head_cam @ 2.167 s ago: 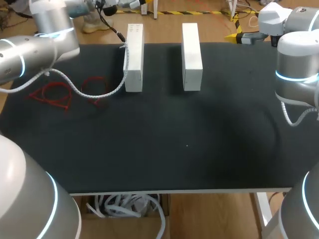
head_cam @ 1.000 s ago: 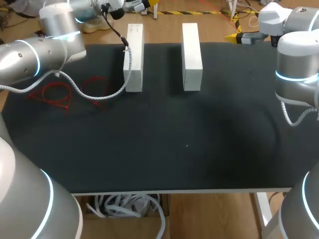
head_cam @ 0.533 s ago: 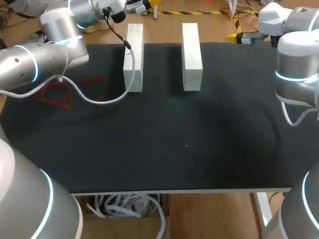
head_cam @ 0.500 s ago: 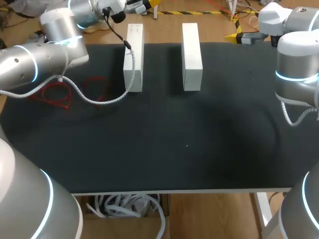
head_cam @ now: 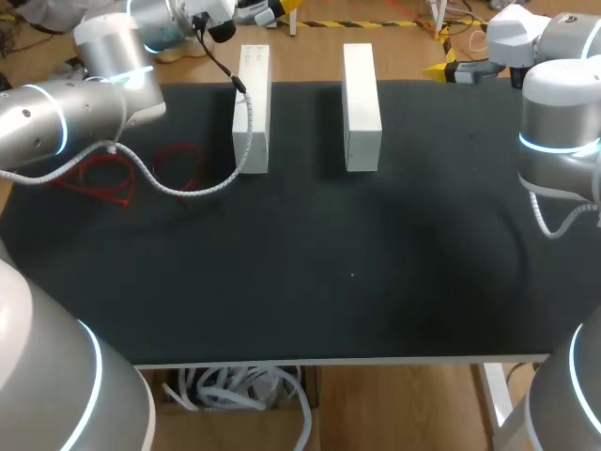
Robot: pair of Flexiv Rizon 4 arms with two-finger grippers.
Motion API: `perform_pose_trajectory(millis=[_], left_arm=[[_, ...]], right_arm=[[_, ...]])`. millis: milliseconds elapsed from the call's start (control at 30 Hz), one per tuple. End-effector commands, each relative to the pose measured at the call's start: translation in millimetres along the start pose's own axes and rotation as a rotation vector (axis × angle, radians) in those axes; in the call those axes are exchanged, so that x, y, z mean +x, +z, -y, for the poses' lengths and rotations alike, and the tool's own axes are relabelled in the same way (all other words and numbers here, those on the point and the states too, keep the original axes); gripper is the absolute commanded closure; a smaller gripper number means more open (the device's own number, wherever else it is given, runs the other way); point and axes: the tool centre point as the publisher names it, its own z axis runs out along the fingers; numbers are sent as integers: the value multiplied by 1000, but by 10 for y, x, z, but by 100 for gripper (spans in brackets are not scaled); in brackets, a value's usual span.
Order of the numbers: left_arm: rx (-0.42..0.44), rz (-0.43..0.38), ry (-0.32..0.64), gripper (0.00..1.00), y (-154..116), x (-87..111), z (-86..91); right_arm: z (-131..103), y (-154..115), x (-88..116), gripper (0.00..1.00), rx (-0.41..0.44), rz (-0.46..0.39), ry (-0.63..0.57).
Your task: Grab the tape and strap the tape.
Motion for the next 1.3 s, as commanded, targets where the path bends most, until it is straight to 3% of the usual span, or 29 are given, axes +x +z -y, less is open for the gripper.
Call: perform_pose_trajectory(millis=[33, 133, 233, 300, 367, 400, 600, 733, 800, 900, 967, 1133, 1167, 1233, 1300], left_arm=[[-5, 9, 1, 100, 11, 37, 22], [-5, 9, 1, 100, 11, 37, 22], [-5, 9, 1, 100, 11, 37, 22], [-5, 9, 1, 100, 11, 37, 22], [-5, 9, 1, 100, 11, 37, 22], [-5, 9, 1, 100, 11, 37, 22], [-5, 9, 1, 100, 11, 37, 22], [-5, 9, 1, 100, 11, 37, 22], [-5, 9, 1, 100, 11, 37, 22], [-5, 9, 1, 100, 11, 37, 22], [-5, 9, 1, 100, 11, 37, 22], [-5, 9, 1, 100, 11, 37, 22], [-5, 9, 1, 100, 11, 37, 22], [-5, 9, 1, 100, 11, 37, 22], [-5, 9, 1, 100, 11, 37, 22]], right_arm=[[1, -5, -2, 0, 0, 0, 0], [-99, 1, -29, 0, -53, -8, 56], [-197, 30, -60, 0, -14, 27, 223], [-240, 24, -112, 0, 58, 83, 417], [-236, -22, -170, 0, 209, 170, 739], [-229, -43, -169, 0, 253, 187, 797], [-337, -229, 16, 0, 357, 162, 860], [-416, -277, 100, 0, 277, 153, 1040], [-436, -255, 112, 0, 145, 109, 1227], [-480, -236, 90, 0, -51, 32, 1327], [-474, -243, 77, 0, -101, 28, 1343], [-458, -272, 111, 0, -126, -12, 1312], [-479, -280, 138, 0, -131, -47, 1247], [-444, -266, 217, 0, -34, -73, 876], [-444, -266, 217, 0, -34, -73, 876]])
